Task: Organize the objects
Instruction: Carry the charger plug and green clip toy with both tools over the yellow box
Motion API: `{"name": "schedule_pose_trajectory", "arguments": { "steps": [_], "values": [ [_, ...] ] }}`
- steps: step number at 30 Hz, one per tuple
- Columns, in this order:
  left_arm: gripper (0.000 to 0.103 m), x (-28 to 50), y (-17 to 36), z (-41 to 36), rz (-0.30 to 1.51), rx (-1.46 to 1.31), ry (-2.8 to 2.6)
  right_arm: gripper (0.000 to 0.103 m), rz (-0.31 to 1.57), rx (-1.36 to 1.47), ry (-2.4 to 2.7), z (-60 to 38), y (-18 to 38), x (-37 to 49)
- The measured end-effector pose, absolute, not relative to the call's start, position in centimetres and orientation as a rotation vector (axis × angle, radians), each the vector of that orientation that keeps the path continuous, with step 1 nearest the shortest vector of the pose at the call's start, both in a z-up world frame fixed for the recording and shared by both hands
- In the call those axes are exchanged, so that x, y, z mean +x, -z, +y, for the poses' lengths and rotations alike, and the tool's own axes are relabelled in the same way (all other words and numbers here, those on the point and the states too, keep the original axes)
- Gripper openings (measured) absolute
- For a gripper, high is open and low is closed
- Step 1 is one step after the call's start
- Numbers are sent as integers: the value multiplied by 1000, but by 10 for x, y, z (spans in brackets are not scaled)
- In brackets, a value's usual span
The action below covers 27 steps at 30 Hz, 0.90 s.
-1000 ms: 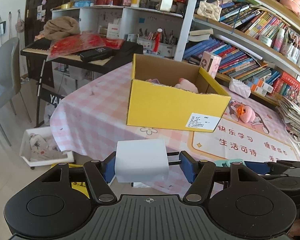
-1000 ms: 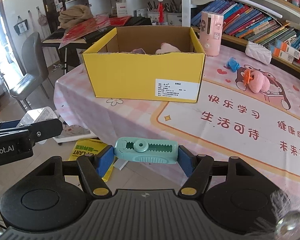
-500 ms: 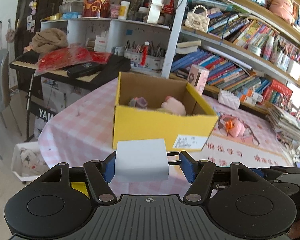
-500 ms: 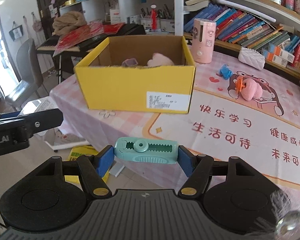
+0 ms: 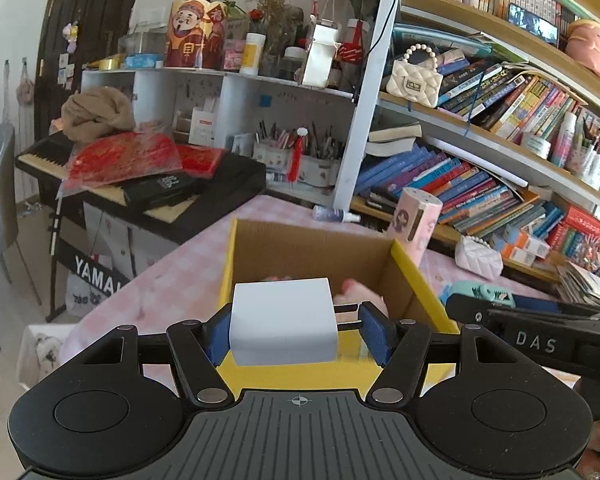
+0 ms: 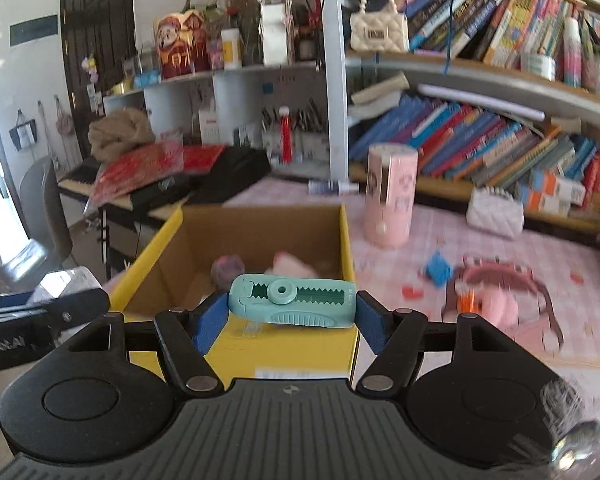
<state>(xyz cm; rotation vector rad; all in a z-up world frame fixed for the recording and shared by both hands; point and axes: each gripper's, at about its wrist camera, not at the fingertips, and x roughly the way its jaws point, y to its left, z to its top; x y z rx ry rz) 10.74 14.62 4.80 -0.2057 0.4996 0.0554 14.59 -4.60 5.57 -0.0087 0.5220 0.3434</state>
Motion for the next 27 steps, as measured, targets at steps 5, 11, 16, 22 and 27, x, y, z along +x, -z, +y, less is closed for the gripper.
{"name": "schedule_pose_trajectory", "arguments": {
  "steps": [5, 11, 16, 22, 27],
  "values": [
    [64, 146, -41, 138, 521, -166, -65, 67, 504, -8, -363, -44, -62, 185],
    [64, 184, -19, 130, 607, -136, -60, 67, 508, -27, -405, -36, -57, 217],
    [64, 204, -4, 125, 674, -103, -77, 67, 561, -33, -460, -24, -45, 234],
    [64, 215, 13, 122, 742, -84, -98, 67, 631, -34, -505, -15, -31, 253],
    [65, 221, 17, 117, 748, -58, -92, 67, 667, -51, -538, -7, -21, 265]
  ]
}}
